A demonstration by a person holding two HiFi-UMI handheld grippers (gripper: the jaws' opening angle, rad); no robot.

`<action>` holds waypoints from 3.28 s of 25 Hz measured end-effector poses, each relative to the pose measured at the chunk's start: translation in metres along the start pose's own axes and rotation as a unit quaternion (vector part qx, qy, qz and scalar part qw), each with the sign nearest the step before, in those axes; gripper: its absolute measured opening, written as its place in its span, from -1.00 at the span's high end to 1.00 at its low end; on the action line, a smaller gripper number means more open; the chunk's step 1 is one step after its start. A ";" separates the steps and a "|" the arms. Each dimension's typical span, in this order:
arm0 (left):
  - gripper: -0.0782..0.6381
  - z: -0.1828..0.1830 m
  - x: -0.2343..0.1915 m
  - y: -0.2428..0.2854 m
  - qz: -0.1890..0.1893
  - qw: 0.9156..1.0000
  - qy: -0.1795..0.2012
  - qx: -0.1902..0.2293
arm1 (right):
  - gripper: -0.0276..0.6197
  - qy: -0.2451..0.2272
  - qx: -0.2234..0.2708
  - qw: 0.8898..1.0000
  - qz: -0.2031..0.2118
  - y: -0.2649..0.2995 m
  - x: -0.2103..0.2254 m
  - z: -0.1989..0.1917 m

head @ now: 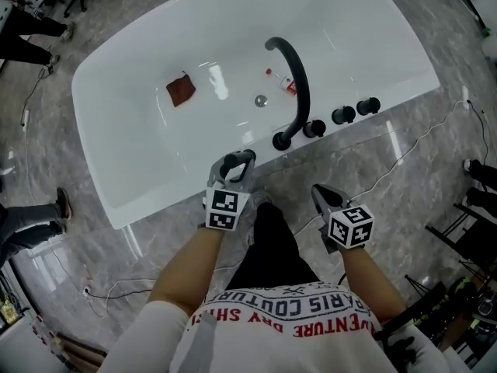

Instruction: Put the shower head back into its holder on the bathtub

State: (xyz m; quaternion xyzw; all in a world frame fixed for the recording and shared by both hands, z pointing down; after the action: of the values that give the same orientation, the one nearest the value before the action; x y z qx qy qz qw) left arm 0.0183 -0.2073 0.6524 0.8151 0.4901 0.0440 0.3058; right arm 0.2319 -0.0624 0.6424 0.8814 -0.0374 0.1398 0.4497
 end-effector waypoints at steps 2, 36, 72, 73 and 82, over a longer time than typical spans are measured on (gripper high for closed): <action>0.40 -0.005 0.002 0.006 0.000 1.000 0.001 -0.010 | 0.91 0.004 0.001 1.000 0.004 0.001 -0.002 -0.001; 0.77 0.116 0.161 -0.278 -0.184 0.976 -0.005 0.115 | 0.91 -0.261 0.146 0.919 0.257 -0.198 -0.203 0.063; 0.77 0.034 0.540 -0.412 -0.165 0.972 0.041 0.162 | 0.91 -0.270 0.222 0.912 0.213 -0.514 -0.150 -0.185; 0.77 0.032 0.540 -0.413 -0.164 0.972 0.040 0.163 | 0.91 -0.268 0.221 0.912 0.217 -0.513 -0.152 -0.186; 0.77 0.029 0.541 -0.411 -0.164 0.975 0.040 0.147 | 0.91 -0.269 0.216 0.914 0.215 -0.513 -0.149 -0.187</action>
State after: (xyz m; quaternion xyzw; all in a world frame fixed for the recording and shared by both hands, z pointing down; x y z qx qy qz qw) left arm -0.0094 0.3627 0.2826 0.7570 0.6302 -0.0472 0.1659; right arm 0.1481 0.3836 0.3034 0.9321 -0.3141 -0.0044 0.1804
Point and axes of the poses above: the fingertips, and each gripper's own axes: y forward along the fingers, x to its right, z out of its top, the point moved 6 cm from there along -y, backward along the fingers, and after that the axes turned 12 degrees about -z, right-handed, at the moved point
